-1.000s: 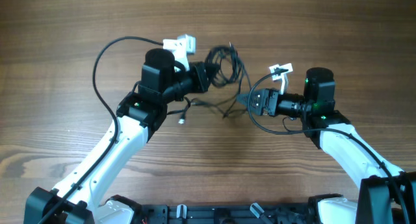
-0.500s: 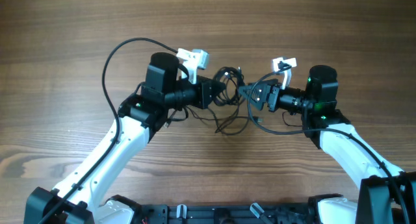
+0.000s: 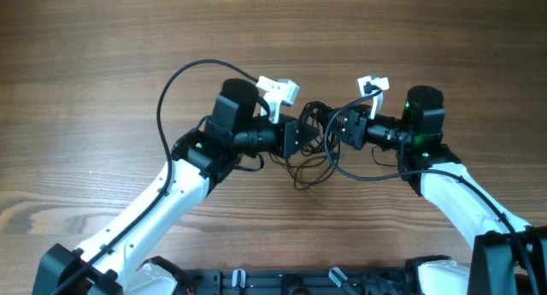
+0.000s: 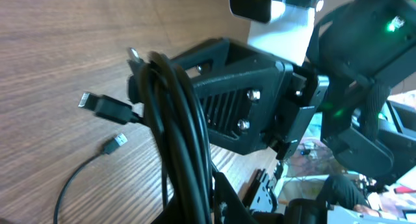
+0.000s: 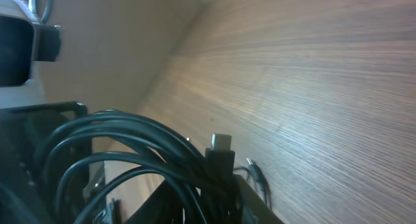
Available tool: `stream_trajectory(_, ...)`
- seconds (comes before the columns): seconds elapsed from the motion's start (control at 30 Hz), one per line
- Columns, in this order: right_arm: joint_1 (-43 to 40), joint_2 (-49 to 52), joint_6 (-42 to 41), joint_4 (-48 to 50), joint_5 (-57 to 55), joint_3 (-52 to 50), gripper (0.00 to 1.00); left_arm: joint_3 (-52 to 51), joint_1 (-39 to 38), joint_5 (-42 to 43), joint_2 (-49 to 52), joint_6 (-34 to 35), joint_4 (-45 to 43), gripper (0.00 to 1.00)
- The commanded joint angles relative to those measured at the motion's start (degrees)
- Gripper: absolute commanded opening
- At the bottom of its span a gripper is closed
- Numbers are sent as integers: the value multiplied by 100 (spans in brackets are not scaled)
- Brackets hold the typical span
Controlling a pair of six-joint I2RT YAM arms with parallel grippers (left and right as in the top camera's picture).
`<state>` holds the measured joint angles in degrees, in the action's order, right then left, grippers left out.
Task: Untangle cables
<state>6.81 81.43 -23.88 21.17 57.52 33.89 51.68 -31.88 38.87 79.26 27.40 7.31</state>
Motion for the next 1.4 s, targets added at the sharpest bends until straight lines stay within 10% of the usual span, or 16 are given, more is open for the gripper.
stream_trajectory(0.0,37,-26,146,90,1196,26,23,39,-111,-535,24,52,33,9)
stream_trajectory(0.5,37,-26,586,-361,2811,26,6,42,1325,-1878,24,1978,409,4)
stream_trajectory(0.57,37,-26,584,-361,2758,26,27,39,1211,-1679,24,1974,411,4)
stream_trajectory(0.63,37,-26,535,-365,2037,26,80,39,931,-1425,24,1910,415,4)
stream_trajectory(0.73,35,-26,-184,-417,588,26,97,39,483,-1429,24,1231,433,4)
stream_trajectory(0.87,35,-26,-763,-651,-225,26,90,39,402,-1447,24,1161,363,4)
stream_trajectory(1.13,37,-26,-752,-1779,-778,26,39,39,385,-1401,24,1163,-155,4)
stream_trajectory(1.37,37,-26,-758,-1757,-649,26,38,39,109,-1386,24,1154,-153,4)
